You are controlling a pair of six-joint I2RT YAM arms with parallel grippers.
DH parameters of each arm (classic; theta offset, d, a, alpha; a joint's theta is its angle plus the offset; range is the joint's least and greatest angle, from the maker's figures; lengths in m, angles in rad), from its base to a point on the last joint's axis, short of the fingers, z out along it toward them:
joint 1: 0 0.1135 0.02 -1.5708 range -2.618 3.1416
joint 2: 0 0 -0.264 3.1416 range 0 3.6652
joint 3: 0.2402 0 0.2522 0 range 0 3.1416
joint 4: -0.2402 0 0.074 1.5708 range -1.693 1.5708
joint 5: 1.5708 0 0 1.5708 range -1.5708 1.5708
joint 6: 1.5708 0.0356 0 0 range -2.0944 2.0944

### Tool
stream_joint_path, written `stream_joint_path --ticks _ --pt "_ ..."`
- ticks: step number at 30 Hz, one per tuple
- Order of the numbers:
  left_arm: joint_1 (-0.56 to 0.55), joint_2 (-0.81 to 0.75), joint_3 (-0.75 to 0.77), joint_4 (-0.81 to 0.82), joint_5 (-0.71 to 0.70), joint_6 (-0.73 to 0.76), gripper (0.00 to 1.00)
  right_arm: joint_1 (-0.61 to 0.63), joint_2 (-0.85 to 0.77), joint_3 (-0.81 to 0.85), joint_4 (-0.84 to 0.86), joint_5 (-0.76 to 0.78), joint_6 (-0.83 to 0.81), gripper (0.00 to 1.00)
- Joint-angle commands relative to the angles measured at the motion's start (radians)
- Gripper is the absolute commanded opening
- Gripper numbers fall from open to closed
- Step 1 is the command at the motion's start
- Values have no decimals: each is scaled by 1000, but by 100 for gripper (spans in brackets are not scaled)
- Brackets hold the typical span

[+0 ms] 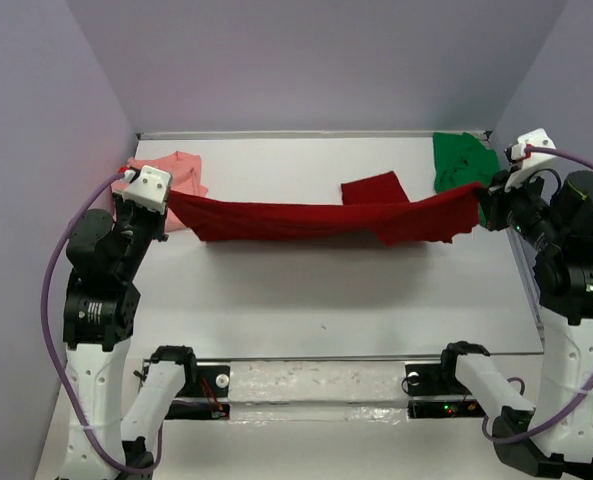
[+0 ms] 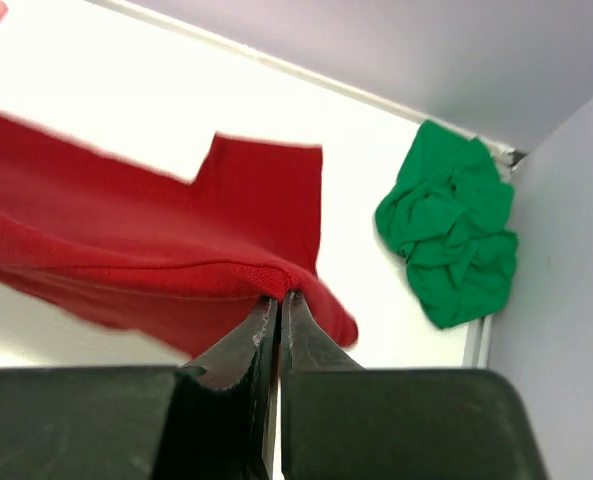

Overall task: Fold and stack the t-shirts
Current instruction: Flatten the tshirt out

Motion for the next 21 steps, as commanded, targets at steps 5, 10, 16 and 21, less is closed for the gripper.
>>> stream_joint_path --ticks 5,10,16,21 --pt "25 104 225 37 81 -14 0 2 109 240 53 41 -16 0" --pt "25 303 365 106 78 -61 0 2 309 327 111 46 -27 0" --pt "25 505 308 215 72 -69 0 2 488 233 248 38 -39 0" --pt "25 733 294 283 82 -95 0 2 760 280 314 26 -39 0"
